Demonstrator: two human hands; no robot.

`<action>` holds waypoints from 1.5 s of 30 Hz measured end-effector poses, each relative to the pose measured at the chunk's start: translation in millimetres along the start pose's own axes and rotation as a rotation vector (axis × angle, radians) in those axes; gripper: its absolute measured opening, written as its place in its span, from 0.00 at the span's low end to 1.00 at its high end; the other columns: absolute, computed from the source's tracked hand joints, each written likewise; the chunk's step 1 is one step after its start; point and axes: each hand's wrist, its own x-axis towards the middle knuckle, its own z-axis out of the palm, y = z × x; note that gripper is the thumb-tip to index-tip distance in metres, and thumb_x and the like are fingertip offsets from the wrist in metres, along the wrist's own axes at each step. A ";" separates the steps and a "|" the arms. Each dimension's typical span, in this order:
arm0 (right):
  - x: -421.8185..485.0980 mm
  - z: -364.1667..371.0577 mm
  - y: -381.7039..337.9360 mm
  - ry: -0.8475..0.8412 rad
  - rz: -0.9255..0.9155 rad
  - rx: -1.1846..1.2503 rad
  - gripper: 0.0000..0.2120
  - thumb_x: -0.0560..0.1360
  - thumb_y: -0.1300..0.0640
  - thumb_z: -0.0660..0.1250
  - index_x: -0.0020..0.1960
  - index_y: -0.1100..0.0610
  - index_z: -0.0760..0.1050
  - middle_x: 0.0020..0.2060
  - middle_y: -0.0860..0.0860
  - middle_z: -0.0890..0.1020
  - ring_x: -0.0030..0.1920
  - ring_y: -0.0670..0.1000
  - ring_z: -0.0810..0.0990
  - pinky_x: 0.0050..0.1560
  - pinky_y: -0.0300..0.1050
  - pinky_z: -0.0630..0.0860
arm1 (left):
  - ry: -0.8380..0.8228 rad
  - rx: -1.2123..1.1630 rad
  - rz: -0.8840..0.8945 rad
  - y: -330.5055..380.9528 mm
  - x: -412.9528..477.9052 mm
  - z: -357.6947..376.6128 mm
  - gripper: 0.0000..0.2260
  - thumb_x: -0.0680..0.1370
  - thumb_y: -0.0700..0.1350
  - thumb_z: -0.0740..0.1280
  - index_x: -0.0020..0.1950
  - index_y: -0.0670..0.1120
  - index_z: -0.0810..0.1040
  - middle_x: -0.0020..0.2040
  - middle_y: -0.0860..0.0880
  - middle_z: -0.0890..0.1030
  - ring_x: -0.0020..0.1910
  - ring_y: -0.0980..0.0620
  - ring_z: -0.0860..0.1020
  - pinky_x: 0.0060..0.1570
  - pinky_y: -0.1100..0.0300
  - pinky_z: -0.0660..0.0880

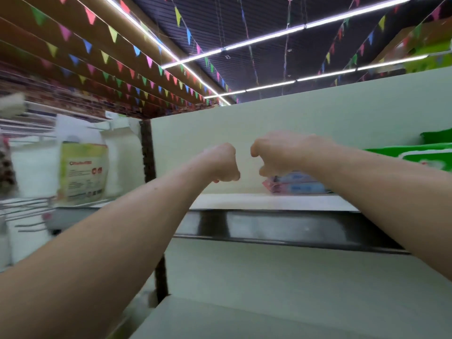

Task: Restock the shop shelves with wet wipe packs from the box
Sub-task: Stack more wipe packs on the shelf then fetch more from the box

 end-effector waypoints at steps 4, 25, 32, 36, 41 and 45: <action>-2.1 -18.9 -54.0 0.027 -0.059 0.091 0.18 0.77 0.52 0.66 0.65 0.55 0.72 0.56 0.53 0.78 0.54 0.55 0.78 0.55 0.49 0.76 | 0.026 0.021 -0.111 -42.0 -44.1 -25.9 0.21 0.78 0.44 0.69 0.69 0.43 0.69 0.54 0.45 0.77 0.47 0.48 0.78 0.41 0.59 0.77; -88.2 -85.1 -316.9 0.173 -0.842 0.412 0.15 0.78 0.56 0.63 0.63 0.58 0.74 0.57 0.55 0.79 0.55 0.56 0.77 0.52 0.46 0.74 | -0.035 0.297 -0.925 -175.5 -322.2 -97.5 0.17 0.76 0.42 0.69 0.64 0.40 0.73 0.47 0.42 0.80 0.39 0.48 0.80 0.35 0.54 0.80; -179.8 -84.5 -354.6 0.193 -1.160 0.459 0.09 0.76 0.53 0.66 0.53 0.57 0.77 0.49 0.54 0.81 0.47 0.55 0.79 0.48 0.47 0.78 | -0.030 0.305 -1.256 -117.7 -427.3 -78.7 0.15 0.76 0.40 0.68 0.63 0.40 0.73 0.42 0.42 0.78 0.37 0.48 0.79 0.31 0.56 0.79; -247.2 -89.9 -360.7 0.183 -1.346 0.509 0.13 0.77 0.54 0.66 0.59 0.57 0.75 0.51 0.54 0.80 0.48 0.56 0.78 0.44 0.45 0.75 | -0.050 0.288 -1.423 -70.6 -484.9 -71.0 0.23 0.78 0.40 0.67 0.72 0.41 0.67 0.46 0.42 0.77 0.40 0.48 0.79 0.32 0.58 0.76; -338.0 -107.2 -363.5 0.165 -1.552 0.584 0.03 0.76 0.58 0.65 0.49 0.57 0.74 0.41 0.52 0.76 0.37 0.52 0.73 0.37 0.41 0.70 | -0.060 0.314 -1.633 -11.6 -566.3 -70.6 0.21 0.77 0.39 0.67 0.70 0.39 0.69 0.46 0.41 0.79 0.41 0.45 0.81 0.39 0.53 0.81; -412.6 -128.0 -359.0 0.169 -1.693 0.659 0.16 0.77 0.60 0.63 0.32 0.56 0.61 0.31 0.51 0.69 0.30 0.48 0.67 0.28 0.42 0.63 | -0.029 0.309 -1.794 36.3 -635.7 -75.9 0.23 0.77 0.42 0.67 0.71 0.40 0.68 0.51 0.41 0.80 0.38 0.46 0.80 0.38 0.52 0.82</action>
